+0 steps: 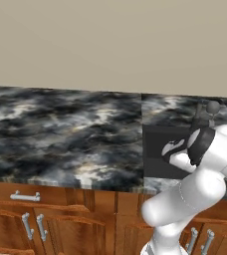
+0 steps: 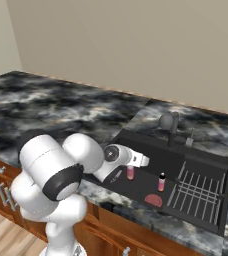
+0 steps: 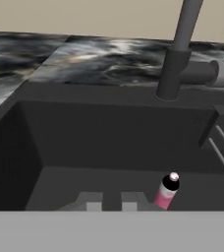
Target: Place the large bottle from the dining counter next to the other large bottle outside the sink, and place the small bottle from the dining counter next to the other small bottle inside the sink.
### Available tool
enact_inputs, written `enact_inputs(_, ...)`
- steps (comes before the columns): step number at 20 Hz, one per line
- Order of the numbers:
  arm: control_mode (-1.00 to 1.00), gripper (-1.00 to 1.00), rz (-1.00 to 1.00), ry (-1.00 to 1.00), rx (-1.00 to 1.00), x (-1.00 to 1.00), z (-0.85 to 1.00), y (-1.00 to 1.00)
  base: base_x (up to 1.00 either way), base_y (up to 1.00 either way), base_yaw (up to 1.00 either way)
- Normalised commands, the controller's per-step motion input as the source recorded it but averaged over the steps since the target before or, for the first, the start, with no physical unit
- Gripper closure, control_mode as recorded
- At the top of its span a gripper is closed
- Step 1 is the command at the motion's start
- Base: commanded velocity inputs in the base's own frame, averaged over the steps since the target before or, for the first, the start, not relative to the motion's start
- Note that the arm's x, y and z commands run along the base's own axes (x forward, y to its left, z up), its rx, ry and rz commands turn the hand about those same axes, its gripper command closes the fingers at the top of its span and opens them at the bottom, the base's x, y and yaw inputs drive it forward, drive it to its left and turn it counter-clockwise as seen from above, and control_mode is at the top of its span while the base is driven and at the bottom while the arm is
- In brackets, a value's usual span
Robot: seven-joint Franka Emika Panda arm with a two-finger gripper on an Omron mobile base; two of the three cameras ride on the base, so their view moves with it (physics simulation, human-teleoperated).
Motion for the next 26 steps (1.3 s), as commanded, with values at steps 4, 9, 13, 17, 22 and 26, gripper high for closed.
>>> enact_inputs(4,-1.00,1.00,0.00,0.01,0.03,0.13,-0.02,-0.22,0.00,0.00,0.00)
enact_inputs(9,-1.00,1.00,0.00,0.00,0.00,0.16,-0.13,-0.09,0.00,0.00,0.00)
enact_inputs(13,-1.00,1.00,0.00,0.00,0.00,0.13,-0.23,-0.03,0.00,0.00,0.00)
enact_inputs(17,-1.00,1.00,0.00,0.00,0.00,0.12,-0.28,0.00,0.00,0.00,0.00)
enact_inputs(22,-1.00,1.00,0.00,0.00,0.00,0.06,-0.28,-0.05,0.00,0.00,0.00)
enact_inputs(26,-1.00,1.00,0.00,-0.03,0.01,0.00,-0.33,-0.15,0.00,0.00,0.00)
